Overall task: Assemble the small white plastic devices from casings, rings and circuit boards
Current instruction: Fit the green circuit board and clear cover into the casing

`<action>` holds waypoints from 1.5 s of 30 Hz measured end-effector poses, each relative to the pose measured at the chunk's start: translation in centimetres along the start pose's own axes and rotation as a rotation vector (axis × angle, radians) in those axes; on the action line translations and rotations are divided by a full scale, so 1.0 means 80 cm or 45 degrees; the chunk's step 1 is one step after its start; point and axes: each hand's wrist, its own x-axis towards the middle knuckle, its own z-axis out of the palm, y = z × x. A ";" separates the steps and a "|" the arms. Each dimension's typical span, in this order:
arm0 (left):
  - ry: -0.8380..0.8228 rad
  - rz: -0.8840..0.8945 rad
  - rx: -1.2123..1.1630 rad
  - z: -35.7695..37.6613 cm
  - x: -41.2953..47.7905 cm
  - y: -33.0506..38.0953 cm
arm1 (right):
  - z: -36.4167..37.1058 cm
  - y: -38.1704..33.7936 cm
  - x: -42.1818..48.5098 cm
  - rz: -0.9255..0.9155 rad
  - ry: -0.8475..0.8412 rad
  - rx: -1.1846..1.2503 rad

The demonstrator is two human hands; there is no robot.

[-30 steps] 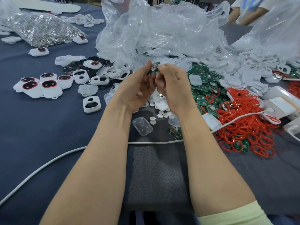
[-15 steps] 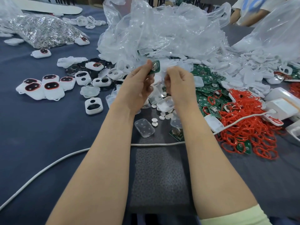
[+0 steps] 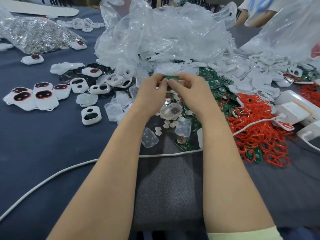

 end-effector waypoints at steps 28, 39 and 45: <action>-0.317 -0.250 0.970 -0.001 -0.018 0.013 | -0.030 0.006 0.000 0.337 0.145 -0.150; -0.103 -0.303 0.018 -0.020 -0.007 0.008 | -0.029 -0.008 -0.004 0.318 0.105 0.495; 0.003 -0.415 -0.539 -0.010 -0.003 0.007 | -0.021 -0.008 -0.002 0.281 0.173 0.568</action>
